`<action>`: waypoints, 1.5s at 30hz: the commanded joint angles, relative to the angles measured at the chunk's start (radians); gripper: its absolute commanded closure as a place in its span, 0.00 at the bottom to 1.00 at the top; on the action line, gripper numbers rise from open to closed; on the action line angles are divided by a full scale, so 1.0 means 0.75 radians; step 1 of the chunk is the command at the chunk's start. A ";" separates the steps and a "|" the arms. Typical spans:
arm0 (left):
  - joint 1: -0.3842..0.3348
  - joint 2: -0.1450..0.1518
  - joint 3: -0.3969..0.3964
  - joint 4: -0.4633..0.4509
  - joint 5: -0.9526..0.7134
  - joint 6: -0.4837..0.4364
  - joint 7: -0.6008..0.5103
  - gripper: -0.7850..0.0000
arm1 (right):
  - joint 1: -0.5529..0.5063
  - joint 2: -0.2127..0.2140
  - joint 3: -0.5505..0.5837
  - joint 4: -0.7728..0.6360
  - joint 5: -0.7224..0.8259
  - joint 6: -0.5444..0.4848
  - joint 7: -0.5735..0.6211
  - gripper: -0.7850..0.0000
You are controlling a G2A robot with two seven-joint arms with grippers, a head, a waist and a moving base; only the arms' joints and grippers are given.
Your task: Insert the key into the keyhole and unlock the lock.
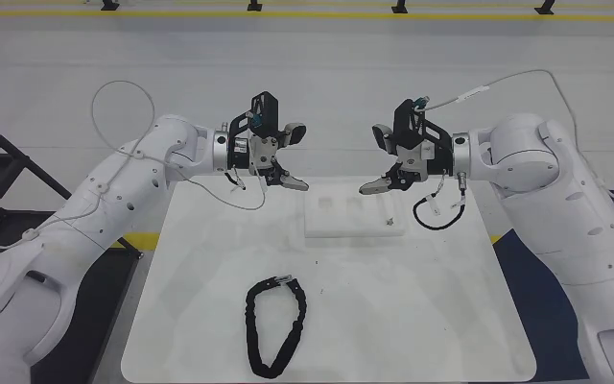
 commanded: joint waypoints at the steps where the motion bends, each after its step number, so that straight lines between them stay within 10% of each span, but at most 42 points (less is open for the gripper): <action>1: 0.000 0.000 0.000 0.000 0.000 0.000 0.000 0.00 | 0.000 0.000 0.000 0.000 0.000 0.000 0.000 0.00; 45: 0.000 0.000 0.000 0.000 0.000 0.000 0.000 0.00 | -0.110 -0.108 -0.209 0.530 -0.001 0.695 0.028 0.00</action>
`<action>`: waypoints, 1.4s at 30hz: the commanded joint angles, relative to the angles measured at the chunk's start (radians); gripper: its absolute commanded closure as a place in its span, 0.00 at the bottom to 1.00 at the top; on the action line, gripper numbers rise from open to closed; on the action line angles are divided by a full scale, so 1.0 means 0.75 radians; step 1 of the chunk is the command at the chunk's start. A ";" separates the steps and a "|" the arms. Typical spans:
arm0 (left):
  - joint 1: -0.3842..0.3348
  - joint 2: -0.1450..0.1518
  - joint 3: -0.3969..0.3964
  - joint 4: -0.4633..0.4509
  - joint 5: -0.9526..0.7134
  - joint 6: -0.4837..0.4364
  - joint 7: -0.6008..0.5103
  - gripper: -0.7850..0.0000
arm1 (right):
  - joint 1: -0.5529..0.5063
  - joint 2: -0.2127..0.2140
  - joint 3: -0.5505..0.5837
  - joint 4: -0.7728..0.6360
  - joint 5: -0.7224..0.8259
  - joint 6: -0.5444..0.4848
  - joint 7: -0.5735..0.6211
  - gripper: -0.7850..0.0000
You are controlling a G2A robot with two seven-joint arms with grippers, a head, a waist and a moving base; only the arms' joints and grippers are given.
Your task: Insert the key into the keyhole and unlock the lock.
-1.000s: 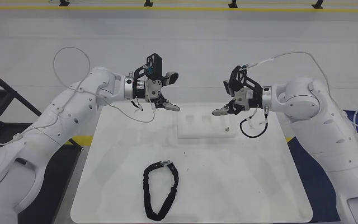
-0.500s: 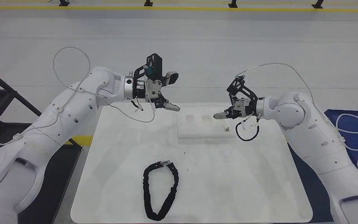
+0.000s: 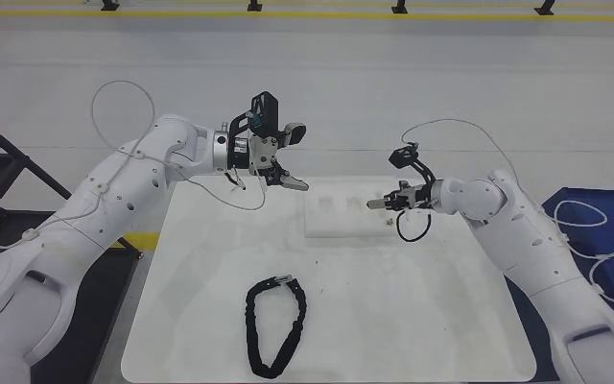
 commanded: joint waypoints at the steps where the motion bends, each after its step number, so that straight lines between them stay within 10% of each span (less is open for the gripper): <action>1: 0.000 0.000 0.000 0.000 0.000 0.000 0.000 0.00 | 0.008 -0.014 -0.018 0.029 0.015 0.041 0.014 0.00; 11: 0.000 0.000 0.000 0.000 0.000 0.000 0.000 0.00 | 0.041 -0.086 -0.081 0.177 0.108 0.284 0.079 0.00; 33: 0.000 0.000 0.000 0.000 0.000 0.000 0.000 0.00 | 0.028 -0.088 -0.084 0.163 0.090 0.297 0.059 0.00; 42: 0.000 0.000 0.000 0.000 0.000 0.000 0.000 0.00 | 0.014 -0.106 -0.116 0.080 -0.046 0.595 0.055 0.00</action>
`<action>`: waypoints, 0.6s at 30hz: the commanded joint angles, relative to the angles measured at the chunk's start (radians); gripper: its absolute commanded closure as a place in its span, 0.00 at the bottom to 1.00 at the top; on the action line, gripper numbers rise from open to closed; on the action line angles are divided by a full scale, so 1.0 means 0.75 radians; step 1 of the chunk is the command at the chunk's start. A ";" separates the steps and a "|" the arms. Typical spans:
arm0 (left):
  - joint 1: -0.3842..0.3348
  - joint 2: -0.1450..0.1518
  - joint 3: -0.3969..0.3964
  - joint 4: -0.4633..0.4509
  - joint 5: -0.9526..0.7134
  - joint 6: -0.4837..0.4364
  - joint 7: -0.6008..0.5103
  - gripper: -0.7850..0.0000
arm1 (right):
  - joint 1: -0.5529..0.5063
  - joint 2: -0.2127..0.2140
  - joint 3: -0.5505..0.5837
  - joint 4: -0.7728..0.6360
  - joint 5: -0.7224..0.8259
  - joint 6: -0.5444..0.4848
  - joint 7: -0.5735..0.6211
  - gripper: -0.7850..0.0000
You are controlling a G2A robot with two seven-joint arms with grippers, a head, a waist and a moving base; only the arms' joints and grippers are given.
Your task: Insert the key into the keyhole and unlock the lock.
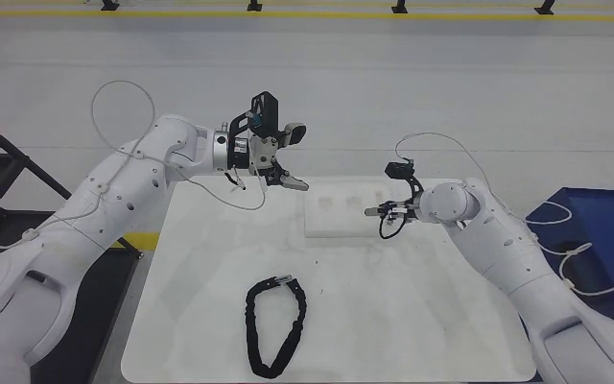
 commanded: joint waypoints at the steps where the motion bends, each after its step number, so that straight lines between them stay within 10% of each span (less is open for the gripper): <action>1: 0.000 0.000 0.000 0.000 0.000 0.000 0.000 0.00 | 0.000 -0.007 -0.005 0.001 -0.007 0.051 0.001 0.00; 13: 0.000 0.000 0.000 0.000 0.000 0.000 0.000 0.00 | 0.034 -0.071 -0.089 0.041 -0.104 0.131 0.054 0.00; 18: 0.000 0.000 0.000 0.000 0.000 0.000 0.000 0.00 | 0.050 -0.096 -0.103 0.072 -0.118 0.155 0.060 0.31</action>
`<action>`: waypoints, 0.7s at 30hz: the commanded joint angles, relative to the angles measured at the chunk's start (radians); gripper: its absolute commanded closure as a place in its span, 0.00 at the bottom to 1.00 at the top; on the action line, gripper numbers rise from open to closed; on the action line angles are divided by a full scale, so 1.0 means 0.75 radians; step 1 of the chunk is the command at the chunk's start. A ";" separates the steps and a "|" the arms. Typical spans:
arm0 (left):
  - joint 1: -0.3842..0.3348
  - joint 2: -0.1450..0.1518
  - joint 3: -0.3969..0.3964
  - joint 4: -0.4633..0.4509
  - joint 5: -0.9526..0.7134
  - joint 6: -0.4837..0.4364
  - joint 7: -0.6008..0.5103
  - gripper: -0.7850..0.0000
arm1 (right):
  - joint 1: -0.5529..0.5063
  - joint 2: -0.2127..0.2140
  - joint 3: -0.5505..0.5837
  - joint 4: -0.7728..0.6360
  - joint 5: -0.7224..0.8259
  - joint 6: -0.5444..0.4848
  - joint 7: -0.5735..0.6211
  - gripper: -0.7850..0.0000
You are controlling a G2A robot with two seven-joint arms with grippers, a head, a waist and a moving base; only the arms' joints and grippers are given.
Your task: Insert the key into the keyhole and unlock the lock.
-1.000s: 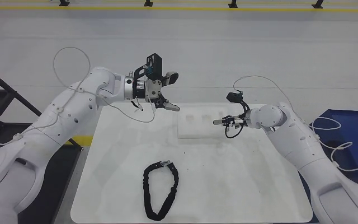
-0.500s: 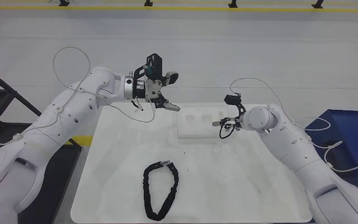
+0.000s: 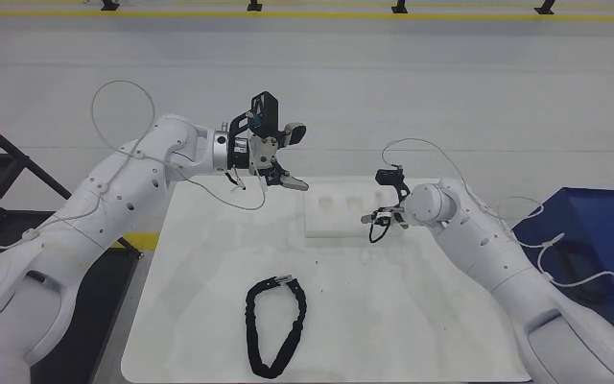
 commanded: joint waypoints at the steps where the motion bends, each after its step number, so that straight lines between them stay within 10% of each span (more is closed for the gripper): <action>1: 0.000 0.000 0.000 0.000 0.000 0.000 0.000 0.00 | 0.005 -0.008 -0.002 0.014 0.000 0.010 0.005 0.38; 21: 0.000 0.000 0.000 0.000 0.000 0.000 0.000 0.00 | 0.037 -0.087 -0.014 0.205 -0.027 0.062 0.002 0.67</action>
